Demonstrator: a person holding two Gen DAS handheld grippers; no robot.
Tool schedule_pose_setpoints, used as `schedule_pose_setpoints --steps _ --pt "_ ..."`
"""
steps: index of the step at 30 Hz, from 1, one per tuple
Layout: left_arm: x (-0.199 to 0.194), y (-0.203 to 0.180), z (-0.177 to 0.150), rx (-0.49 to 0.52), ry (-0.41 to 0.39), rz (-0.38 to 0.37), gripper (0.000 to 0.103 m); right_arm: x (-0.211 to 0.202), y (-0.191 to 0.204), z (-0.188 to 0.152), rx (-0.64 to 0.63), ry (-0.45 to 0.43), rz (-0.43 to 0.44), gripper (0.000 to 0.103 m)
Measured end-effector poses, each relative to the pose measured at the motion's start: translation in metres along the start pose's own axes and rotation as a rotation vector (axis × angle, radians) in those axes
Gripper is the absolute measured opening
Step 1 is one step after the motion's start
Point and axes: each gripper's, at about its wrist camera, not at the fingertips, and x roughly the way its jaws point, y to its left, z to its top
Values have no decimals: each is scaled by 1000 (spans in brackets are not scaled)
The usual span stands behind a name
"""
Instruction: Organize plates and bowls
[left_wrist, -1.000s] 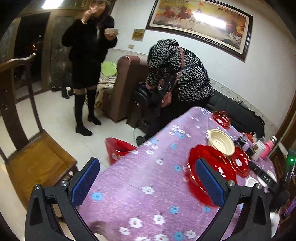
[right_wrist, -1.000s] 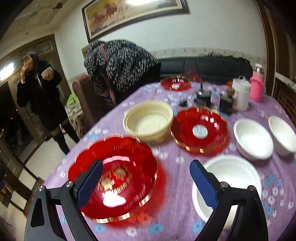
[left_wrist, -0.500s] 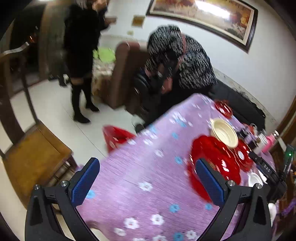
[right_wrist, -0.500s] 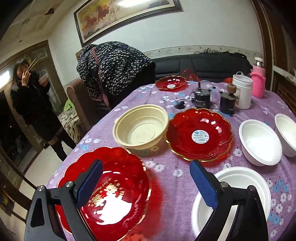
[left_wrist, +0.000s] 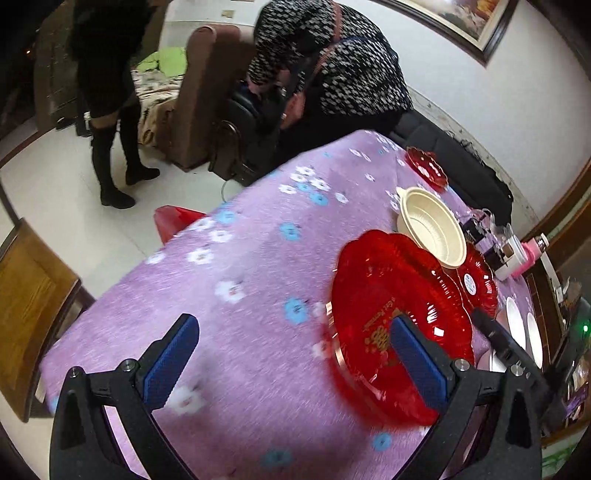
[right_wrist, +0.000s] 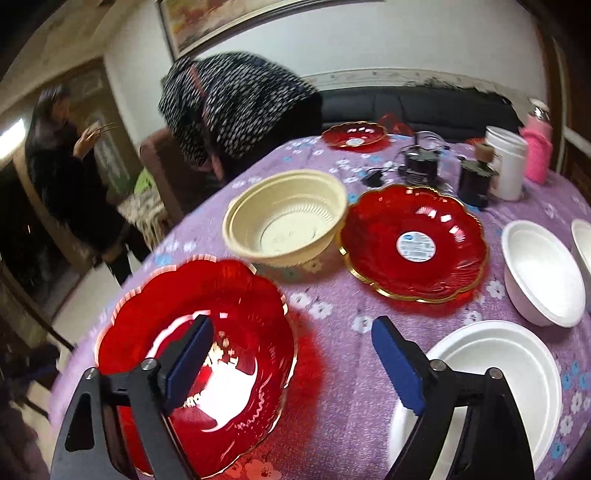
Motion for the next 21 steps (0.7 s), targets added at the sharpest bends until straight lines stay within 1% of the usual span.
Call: schedule_pose_setpoints --steps 5,8,10,11,12,14,15,16,17,18,20,21 --pt "34 -18 6 20 70 -45 103 19 10 -9 -54 55 -24 86" --pt "56 -30 7 64 106 -33 103 32 9 -12 -59 95 -27 82" --pt "71 -35 7 78 148 -36 103 41 8 -15 -55 125 -21 76" --pt "76 -37 6 88 156 -29 103 42 8 -16 -56 135 -18 75" --pt "75 -43 5 115 134 -13 101 45 8 -17 -55 144 -13 71" --pt "77 -50 4 150 148 -23 79 48 8 -20 -55 156 -4 64" --pt "76 -53 2 166 139 -9 73 49 9 -21 -56 162 4 55" --pt "76 -56 1 182 141 -7 60 49 9 -22 -58 164 13 46" --pt "76 -59 0 194 140 9 55 48 11 -23 -65 159 20 39" --pt "75 -59 -1 194 135 17 54 47 13 -24 -68 162 37 38" --pt "74 -54 2 175 135 15 49 44 14 -26 -79 149 24 36" --pt "70 -50 3 163 131 11 48 42 14 -26 -77 138 27 33"
